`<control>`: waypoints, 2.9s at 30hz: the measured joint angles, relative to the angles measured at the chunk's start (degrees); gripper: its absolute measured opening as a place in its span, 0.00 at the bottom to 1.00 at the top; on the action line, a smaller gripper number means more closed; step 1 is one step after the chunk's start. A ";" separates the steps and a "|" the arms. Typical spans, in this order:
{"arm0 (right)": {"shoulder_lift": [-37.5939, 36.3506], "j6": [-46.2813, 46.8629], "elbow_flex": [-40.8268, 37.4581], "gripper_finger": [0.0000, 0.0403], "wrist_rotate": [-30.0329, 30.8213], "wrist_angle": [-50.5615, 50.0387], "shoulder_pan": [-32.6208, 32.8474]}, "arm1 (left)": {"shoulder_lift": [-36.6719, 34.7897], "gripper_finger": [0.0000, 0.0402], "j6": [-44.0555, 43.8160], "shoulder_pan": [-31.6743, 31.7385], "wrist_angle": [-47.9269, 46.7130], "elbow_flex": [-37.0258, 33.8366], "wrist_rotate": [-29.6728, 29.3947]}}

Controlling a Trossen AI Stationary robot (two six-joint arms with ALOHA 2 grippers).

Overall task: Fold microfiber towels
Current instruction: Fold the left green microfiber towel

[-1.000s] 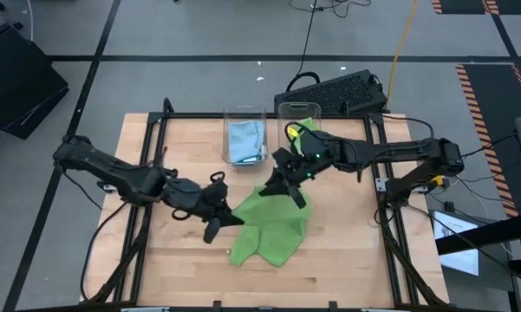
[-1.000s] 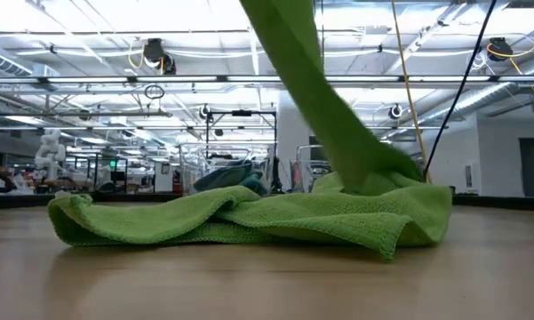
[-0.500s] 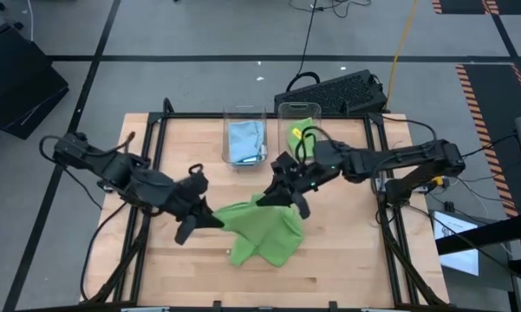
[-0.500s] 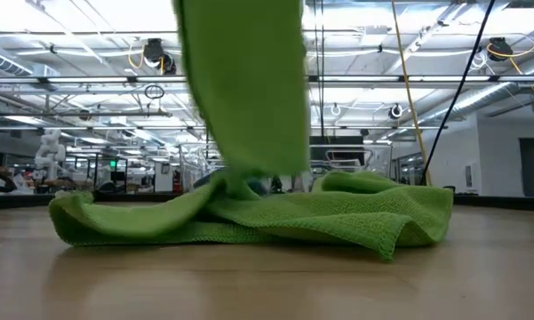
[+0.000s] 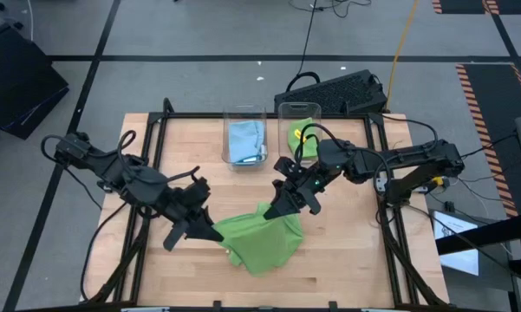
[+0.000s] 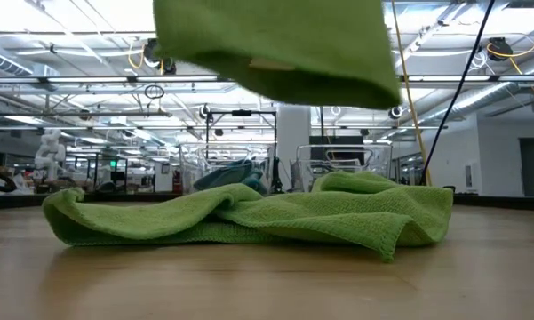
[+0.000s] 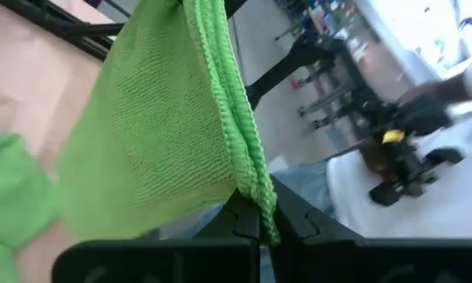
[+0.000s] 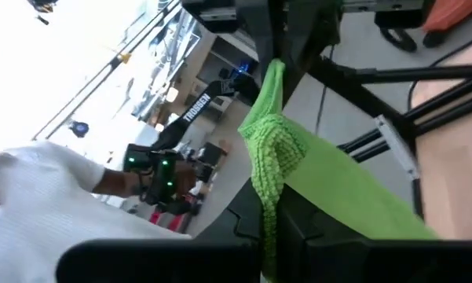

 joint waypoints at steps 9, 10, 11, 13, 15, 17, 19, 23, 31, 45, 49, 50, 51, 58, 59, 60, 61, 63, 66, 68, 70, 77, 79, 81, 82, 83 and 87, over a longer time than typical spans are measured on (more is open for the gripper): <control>4.33 -11.56 0.00 0.00 6.30 -9.43 -6.25 | -0.06 0.03 6.16 3.41 -25.69 0.02 -9.93; 4.96 -14.03 0.00 0.00 7.85 -10.36 -6.84 | 0.36 0.03 6.78 3.83 -28.53 0.02 -11.55; 5.51 -16.58 0.00 0.00 9.01 -11.28 -7.52 | 0.81 0.02 7.82 4.35 -31.13 0.04 -13.21; 6.95 -21.50 -0.02 0.00 10.72 -12.89 -8.80 | 1.83 0.01 9.58 5.14 -35.61 0.02 -16.34; 8.58 -25.07 -0.02 0.00 11.22 -12.92 -10.36 | 2.47 0.01 11.10 6.32 -39.60 0.00 -19.01; 10.49 -27.22 -0.01 0.00 11.29 -12.75 -12.18 | 3.26 0.03 12.63 8.04 -43.06 0.02 -21.08; 12.12 -28.38 0.00 0.00 11.08 -12.83 -14.20 | 3.95 0.02 13.77 9.90 -46.25 -0.47 -22.91; 14.44 -28.81 -0.02 0.00 7.20 -12.89 -18.80 | 4.08 0.01 15.11 15.03 -46.99 -3.07 -23.75; 14.62 -32.29 0.00 0.00 -6.29 -22.81 -24.87 | 4.15 0.01 15.50 17.66 -33.04 -7.71 -18.16; 14.23 -39.27 -1.25 0.00 -10.57 -34.96 -18.30 | 5.12 0.01 3.44 9.49 -10.97 -18.25 -14.94; 13.64 -40.34 -4.45 0.00 -11.23 -36.02 -16.64 | 6.98 0.02 2.14 7.10 -4.66 -18.56 -15.00; 13.33 -40.70 -5.39 0.00 -11.65 -36.10 -16.15 | 7.67 0.02 2.30 6.60 -3.10 -18.53 -14.98; 13.12 -40.86 -6.43 0.00 -12.02 -35.91 -15.74 | 8.46 0.02 2.44 6.16 -1.94 -18.55 -14.99; 13.11 -40.34 -11.59 0.00 -15.17 -34.25 -13.59 | 14.62 0.02 1.16 5.47 4.31 -18.58 -13.07; 13.11 -40.35 -12.24 0.00 -15.10 -34.09 -13.27 | 15.33 0.02 0.79 5.45 4.40 -18.56 -13.08; 13.13 -40.41 -12.96 0.00 -15.06 -34.01 -13.07 | 16.09 0.01 0.61 5.45 4.53 -18.56 -13.05; 13.14 -40.48 -13.73 0.00 -15.06 -33.75 -12.94 | 16.87 0.01 0.25 5.49 4.89 -18.56 -13.01; 13.14 -40.52 -15.31 0.00 -15.06 -32.55 -12.92 | 18.21 0.02 -0.33 5.50 5.41 -18.56 -12.85; 13.14 -40.30 -17.70 0.00 -15.08 -29.31 -12.94 | 19.84 0.03 -0.35 5.50 6.88 -18.51 -12.11; 13.18 -40.08 -18.67 0.00 -14.97 -26.54 -13.26 | 20.51 0.02 -0.24 5.52 6.09 -18.51 -11.65; 13.18 -39.82 -19.22 0.00 -14.87 -23.98 -14.08 | 20.61 0.01 -0.28 5.77 4.60 -18.48 -11.66; 13.22 -38.80 -19.28 0.00 -10.69 -15.90 -18.46 | 17.74 0.01 -0.22 8.29 -7.53 -18.45 -16.46; 13.22 -38.55 -19.28 0.00 -10.25 -12.72 -19.79 | 16.28 0.01 -0.20 9.39 -11.50 -18.43 -18.84; 13.22 -37.88 -19.28 0.00 -10.17 -9.49 -21.03 | 14.71 0.02 -0.09 10.75 -14.46 -18.45 -21.57; 13.22 -37.46 -19.28 0.00 -10.21 -8.04 -21.64 | 13.75 0.02 0.07 11.31 -15.83 -18.45 -22.72; 13.22 -37.31 -19.28 0.00 -10.25 -6.58 -22.13 | 12.76 0.02 0.17 11.73 -17.59 -18.45 -23.83; 13.22 -37.20 -19.28 0.00 -10.25 -3.18 -23.60 | 10.28 0.02 -0.71 14.22 -21.68 -18.46 -26.56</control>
